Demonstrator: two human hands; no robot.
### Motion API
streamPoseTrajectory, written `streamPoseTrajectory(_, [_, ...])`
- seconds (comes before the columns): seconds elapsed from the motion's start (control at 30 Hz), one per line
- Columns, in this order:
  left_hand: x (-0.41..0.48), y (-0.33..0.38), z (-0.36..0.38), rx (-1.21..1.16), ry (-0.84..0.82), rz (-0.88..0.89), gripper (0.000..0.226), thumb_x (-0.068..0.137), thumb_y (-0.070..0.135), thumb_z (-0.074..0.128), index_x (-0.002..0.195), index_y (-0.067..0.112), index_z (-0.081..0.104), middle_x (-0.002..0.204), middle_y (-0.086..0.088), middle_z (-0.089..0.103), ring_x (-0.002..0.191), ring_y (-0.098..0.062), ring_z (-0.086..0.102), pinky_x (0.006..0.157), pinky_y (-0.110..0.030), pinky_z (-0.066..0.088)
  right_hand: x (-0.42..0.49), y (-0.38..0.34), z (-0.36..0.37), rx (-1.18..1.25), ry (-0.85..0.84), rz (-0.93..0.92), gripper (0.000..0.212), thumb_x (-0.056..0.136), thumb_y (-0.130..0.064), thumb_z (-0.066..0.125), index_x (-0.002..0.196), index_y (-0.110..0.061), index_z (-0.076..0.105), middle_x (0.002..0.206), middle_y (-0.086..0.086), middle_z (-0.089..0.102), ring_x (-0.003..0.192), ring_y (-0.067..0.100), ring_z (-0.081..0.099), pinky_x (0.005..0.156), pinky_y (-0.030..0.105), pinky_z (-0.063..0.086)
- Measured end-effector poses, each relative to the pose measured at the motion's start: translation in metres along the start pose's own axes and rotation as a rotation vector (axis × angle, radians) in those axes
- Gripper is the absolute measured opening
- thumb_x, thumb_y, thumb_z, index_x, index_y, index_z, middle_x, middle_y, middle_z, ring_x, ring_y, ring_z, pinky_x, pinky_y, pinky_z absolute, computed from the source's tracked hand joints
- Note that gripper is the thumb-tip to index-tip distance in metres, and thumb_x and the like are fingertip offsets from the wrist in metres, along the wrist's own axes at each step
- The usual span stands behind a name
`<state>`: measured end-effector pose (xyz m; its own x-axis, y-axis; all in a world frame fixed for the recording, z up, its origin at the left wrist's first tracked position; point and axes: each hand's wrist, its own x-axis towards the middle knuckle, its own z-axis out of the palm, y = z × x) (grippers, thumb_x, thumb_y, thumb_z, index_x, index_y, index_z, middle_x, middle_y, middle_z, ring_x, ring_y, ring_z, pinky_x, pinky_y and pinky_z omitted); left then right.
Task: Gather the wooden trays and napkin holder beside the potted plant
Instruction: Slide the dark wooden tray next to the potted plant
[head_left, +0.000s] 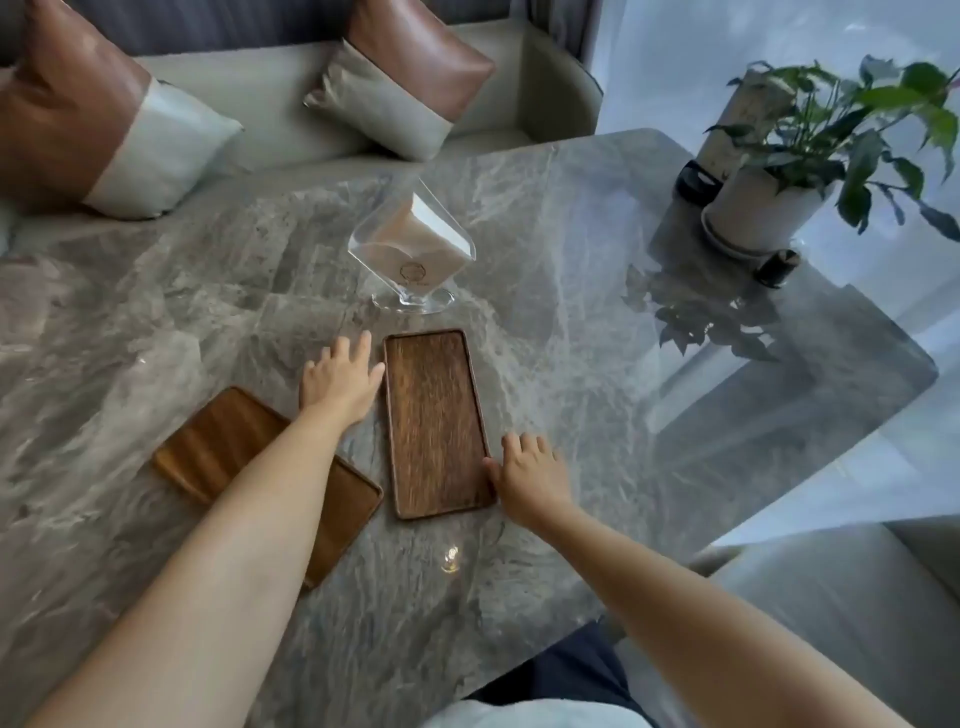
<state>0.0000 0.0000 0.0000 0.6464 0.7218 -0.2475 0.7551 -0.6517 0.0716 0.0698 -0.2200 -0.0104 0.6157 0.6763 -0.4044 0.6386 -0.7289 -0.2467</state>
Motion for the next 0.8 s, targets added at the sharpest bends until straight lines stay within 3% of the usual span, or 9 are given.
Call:
streamPoseTrajectory(0.13, [0.016,0.007,0.000,0.038,-0.021,0.015,0.054,0.100,0.039,0.026,0.147,0.012,0.023,0.147,-0.019,0.036,0.134,-0.036,0.036,0.108,-0.046,0.031,0.003,0.001,0.010,0.035,-0.058,0.044,0.032,0.098,-0.033,0.028,0.108,-0.007,0.042,0.108,0.017,0.061,0.099,0.033,0.057,0.075,0.039,0.036])
streamPoseTrajectory(0.2, [0.023,0.012,0.004,0.032,-0.044,0.035,0.053,0.100,0.039,0.026,0.145,0.011,0.027,0.144,-0.020,0.040,0.132,-0.036,0.039,0.107,-0.046,0.033,0.003,0.000,0.016,0.094,-0.103,0.086,0.021,0.098,-0.029,0.030,0.094,-0.010,0.038,0.090,0.015,0.057,0.081,0.030,0.053,0.068,0.036,0.034])
streamPoseTrajectory(0.27, [0.029,0.017,0.005,0.027,-0.053,0.044,0.051,0.099,0.039,0.027,0.141,0.009,0.032,0.141,-0.021,0.043,0.130,-0.037,0.041,0.105,-0.047,0.034,0.002,-0.001,0.017,0.120,-0.117,0.127,0.015,0.098,-0.023,0.033,0.088,-0.011,0.035,0.088,0.013,0.054,0.075,0.027,0.047,0.064,0.035,0.035])
streamPoseTrajectory(0.5, [0.051,0.027,0.008,0.040,-0.123,0.050,0.053,0.100,0.039,0.027,0.144,0.009,0.028,0.144,-0.022,0.041,0.134,-0.037,0.038,0.108,-0.047,0.033,0.010,-0.009,0.019,0.426,-0.160,0.331,0.030,0.096,-0.030,0.041,0.107,-0.005,0.053,0.108,0.014,0.063,0.098,0.030,0.060,0.076,0.037,0.045])
streamPoseTrajectory(0.6, [0.059,0.029,0.008,0.023,-0.154,0.054,0.054,0.100,0.039,0.026,0.144,0.008,0.029,0.146,-0.022,0.038,0.135,-0.037,0.036,0.108,-0.047,0.032,0.016,-0.010,0.023,0.598,-0.157,0.398,0.029,0.094,-0.029,0.047,0.093,-0.002,0.057,0.096,0.020,0.069,0.087,0.034,0.067,0.082,0.041,0.056])
streamPoseTrajectory(0.7, [0.065,0.029,0.009,-0.015,-0.157,0.036,0.054,0.100,0.039,0.028,0.141,0.005,0.033,0.145,-0.023,0.038,0.134,-0.038,0.037,0.107,-0.047,0.033,0.020,-0.009,0.028,0.732,-0.144,0.453,0.029,0.091,-0.027,0.054,0.075,-0.004,0.056,0.087,0.028,0.071,0.081,0.039,0.069,0.079,0.052,0.057])
streamPoseTrajectory(0.8, [0.070,0.028,0.014,-0.089,-0.154,-0.002,0.054,0.099,0.039,0.031,0.140,0.003,0.033,0.143,-0.025,0.040,0.132,-0.041,0.039,0.106,-0.048,0.035,0.019,-0.008,0.029,0.836,-0.121,0.507,0.032,0.090,-0.025,0.057,0.064,-0.007,0.053,0.071,0.022,0.068,0.071,0.038,0.069,0.076,0.053,0.058])
